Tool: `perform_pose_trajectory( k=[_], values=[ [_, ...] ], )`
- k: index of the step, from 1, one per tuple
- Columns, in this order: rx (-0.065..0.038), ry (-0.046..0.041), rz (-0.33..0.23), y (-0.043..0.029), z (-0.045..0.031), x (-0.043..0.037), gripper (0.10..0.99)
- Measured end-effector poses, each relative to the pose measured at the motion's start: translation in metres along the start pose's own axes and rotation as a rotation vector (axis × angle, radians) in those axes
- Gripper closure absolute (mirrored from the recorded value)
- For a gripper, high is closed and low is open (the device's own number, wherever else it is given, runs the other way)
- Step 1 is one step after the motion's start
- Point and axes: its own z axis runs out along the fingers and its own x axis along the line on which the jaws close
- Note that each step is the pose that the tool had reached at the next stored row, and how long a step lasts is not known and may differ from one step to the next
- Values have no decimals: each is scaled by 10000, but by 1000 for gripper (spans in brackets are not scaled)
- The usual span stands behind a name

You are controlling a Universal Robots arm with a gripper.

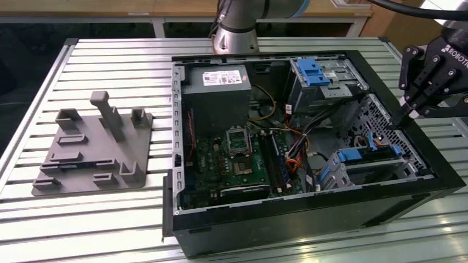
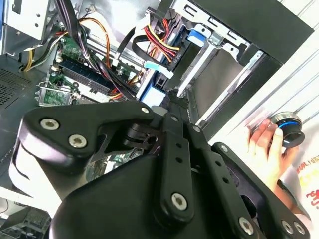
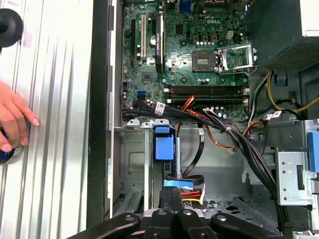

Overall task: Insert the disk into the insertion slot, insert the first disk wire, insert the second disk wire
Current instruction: 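Insert the second disk wire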

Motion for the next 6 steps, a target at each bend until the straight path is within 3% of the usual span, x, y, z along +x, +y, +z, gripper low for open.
perform_pose_trajectory(
  k=[6],
  values=[
    [0, 6, 1, 0, 0, 0, 980]
  ],
)
